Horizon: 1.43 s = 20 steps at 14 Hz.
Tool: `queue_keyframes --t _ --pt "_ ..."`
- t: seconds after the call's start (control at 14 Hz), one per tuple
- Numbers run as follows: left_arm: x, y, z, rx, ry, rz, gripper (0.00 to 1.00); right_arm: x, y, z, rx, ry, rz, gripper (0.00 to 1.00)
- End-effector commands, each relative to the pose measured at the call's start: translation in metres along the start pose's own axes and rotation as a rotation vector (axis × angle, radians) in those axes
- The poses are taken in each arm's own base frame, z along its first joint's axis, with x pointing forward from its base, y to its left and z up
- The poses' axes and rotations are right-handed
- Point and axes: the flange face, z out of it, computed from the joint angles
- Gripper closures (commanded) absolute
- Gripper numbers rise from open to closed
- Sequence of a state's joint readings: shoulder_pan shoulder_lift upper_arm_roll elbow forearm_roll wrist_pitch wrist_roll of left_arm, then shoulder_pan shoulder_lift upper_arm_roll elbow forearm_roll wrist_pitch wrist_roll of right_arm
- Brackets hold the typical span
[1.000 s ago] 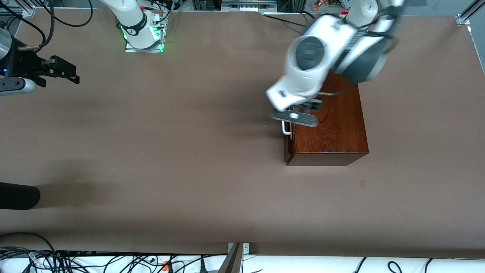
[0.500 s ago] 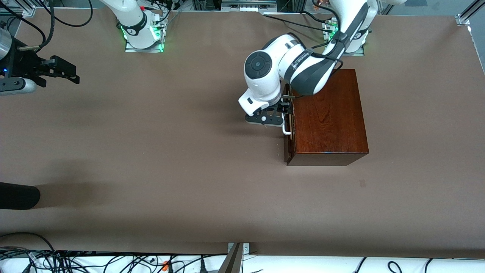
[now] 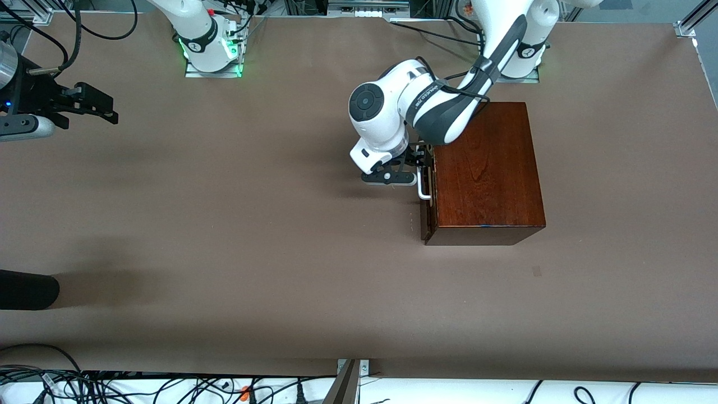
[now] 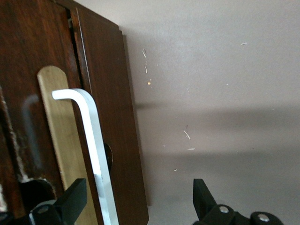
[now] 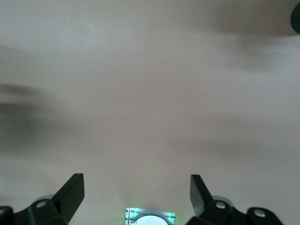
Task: Open drawer, take yellow block, close drawer
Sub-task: 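Pull the drawer handle outward with the left gripper to open it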
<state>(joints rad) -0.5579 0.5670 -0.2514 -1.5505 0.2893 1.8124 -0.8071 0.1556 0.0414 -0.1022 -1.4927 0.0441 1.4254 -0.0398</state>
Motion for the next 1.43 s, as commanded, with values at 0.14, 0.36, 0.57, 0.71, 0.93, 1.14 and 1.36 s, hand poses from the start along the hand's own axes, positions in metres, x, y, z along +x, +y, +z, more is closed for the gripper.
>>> queue_keyframes --t 0.14,0.36,0.57,0.71,0.93,1.14,1.36 --pt "-0.005 0.004 0.019 0.056 0.017 -0.024 0.00 -0.007 -0.004 -0.006 0.011 0.003 -0.007 0.00" --pt "-0.005 0.010 0.029 0.055 0.012 -0.019 0.00 -0.007 -0.003 -0.006 0.011 0.003 -0.006 0.00" --pt "-0.001 0.023 0.037 0.010 0.039 -0.033 0.00 -0.007 -0.001 -0.006 0.011 0.003 -0.001 0.00" --pt "-0.001 0.032 0.034 -0.038 0.059 -0.053 0.00 -0.007 0.001 -0.006 0.011 0.003 0.002 0.00" --pt "-0.005 0.049 0.021 -0.120 0.076 -0.092 0.00 -0.007 0.001 -0.006 0.011 0.002 0.002 0.00" --pt "-0.009 0.062 0.012 -0.197 0.084 -0.100 0.00 -0.007 0.001 -0.006 0.011 0.002 0.002 0.00" --pt "-0.017 0.074 0.012 -0.222 0.083 -0.092 0.00 -0.007 0.002 -0.006 0.012 0.002 0.003 0.00"
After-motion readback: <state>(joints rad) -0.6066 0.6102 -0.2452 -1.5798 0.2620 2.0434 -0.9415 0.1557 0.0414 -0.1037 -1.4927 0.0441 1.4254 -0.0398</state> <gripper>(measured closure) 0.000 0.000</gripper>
